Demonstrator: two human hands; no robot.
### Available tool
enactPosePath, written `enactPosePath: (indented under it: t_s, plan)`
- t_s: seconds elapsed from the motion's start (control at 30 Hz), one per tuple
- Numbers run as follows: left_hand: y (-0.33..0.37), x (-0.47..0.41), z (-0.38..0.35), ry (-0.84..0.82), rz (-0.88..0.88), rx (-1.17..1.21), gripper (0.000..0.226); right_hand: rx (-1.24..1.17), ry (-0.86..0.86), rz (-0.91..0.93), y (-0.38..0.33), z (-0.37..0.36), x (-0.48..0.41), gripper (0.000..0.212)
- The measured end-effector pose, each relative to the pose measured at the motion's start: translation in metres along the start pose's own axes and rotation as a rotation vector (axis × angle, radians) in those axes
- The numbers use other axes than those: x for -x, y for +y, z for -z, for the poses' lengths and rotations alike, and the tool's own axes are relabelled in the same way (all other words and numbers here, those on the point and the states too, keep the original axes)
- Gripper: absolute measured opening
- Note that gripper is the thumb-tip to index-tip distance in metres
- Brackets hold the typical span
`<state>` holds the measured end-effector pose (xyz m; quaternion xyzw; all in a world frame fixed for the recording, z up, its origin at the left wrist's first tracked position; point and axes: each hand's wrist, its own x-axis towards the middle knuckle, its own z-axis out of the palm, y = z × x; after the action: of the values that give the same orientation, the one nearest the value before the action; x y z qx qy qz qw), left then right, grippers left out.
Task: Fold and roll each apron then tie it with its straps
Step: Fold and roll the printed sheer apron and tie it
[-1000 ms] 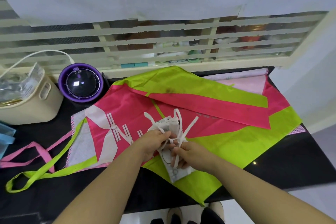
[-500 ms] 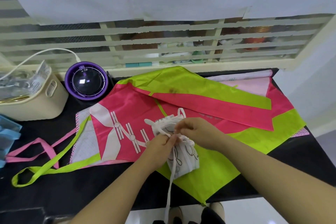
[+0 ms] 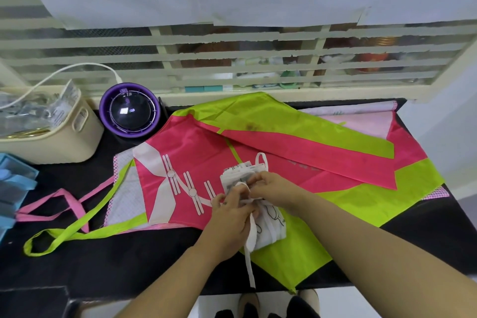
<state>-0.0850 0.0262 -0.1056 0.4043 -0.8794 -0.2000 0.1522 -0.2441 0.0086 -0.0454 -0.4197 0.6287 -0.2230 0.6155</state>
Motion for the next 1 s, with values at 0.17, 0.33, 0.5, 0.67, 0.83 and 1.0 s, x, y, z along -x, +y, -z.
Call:
enactPosePath:
  t_s: [0.17, 0.33, 0.5, 0.67, 0.83, 1.0]
  plan:
    - [-0.003, 0.002, 0.002, 0.042, 0.017, 0.047, 0.028, -0.437, 0.144, 0.008, 0.009, -0.001, -0.001, 0.01]
    - [-0.017, 0.004, -0.009, -0.011, 0.011, -0.006, 0.057, -0.797, 0.284, 0.006, 0.009, 0.009, 0.004, 0.015]
    - [-0.022, 0.009, -0.013, -0.045, 0.008, -0.045, 0.073, -1.134, 0.393, 0.169, 0.008, 0.043, 0.014, 0.017]
    - [-0.007, 0.002, 0.0, 0.03, 0.131, 0.273, 0.026, 0.012, 0.463, 0.337, 0.022, 0.058, 0.02, 0.024]
    - [0.001, -0.003, 0.01, 0.149, 0.413, 0.585, 0.027, 0.904, 0.396, 0.501, 0.047, 0.077, 0.015, 0.021]
    - [-0.002, 0.0, 0.007, 0.045, 0.56, 0.584, 0.025, 1.055, 0.333, 0.407, 0.069, 0.088, 0.012, 0.018]
